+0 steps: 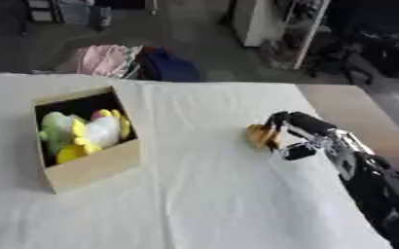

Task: Pick up objects on the table and place them in the box.

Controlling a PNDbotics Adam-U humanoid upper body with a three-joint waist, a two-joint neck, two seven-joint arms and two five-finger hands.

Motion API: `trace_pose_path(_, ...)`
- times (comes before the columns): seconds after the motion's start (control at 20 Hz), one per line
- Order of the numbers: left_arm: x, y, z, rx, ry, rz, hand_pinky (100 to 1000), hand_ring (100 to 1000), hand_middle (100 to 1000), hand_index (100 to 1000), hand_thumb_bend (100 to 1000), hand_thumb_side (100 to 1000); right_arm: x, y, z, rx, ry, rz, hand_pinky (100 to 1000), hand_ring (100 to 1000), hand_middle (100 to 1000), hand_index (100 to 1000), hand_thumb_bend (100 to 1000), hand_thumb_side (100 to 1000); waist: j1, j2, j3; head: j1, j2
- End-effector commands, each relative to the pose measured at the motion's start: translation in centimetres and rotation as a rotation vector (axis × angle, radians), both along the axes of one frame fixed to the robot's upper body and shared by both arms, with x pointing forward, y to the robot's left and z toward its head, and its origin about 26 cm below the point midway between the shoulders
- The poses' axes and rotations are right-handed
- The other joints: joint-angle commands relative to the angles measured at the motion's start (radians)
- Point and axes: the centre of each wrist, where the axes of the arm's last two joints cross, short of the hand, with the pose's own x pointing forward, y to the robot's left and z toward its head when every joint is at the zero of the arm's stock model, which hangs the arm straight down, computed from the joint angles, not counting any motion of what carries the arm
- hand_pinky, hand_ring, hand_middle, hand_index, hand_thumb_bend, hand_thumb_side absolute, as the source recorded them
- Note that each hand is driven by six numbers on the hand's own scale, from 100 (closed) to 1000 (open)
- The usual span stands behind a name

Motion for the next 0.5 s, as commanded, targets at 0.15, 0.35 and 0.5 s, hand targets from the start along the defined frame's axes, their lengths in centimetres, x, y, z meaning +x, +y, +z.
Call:
trace_pose_path(0.15, -0.2, 0.0, 0.8, 0.001, -0.028, -0.004, 724, 698, 558, 740, 100, 599, 0.6, -0.6, 3.8, -0.014, -0.134, 0.037, 691, 515, 217, 366, 100, 195, 0.012, -0.012, -0.001, -0.002, -0.012)
trace_pose_path(0.35, -0.2, 0.0, 0.8, -0.001, -0.026, -0.004, 723, 698, 557, 740, 100, 598, 1.4, 0.2, 6.6, 0.024, -0.210, 0.102, 687, 505, 212, 364, 100, 179, 0.011, -0.016, 0.002, -0.002, -0.011)
trace_pose_path(0.5, -0.2, -0.1, 0.9, -0.003, -0.027, -0.010, 723, 698, 557, 740, 100, 598, 2.3, 1.5, 8.7, 0.045, -0.255, 0.166, 685, 500, 211, 364, 100, 168, 0.009, -0.019, 0.009, -0.005, -0.014)
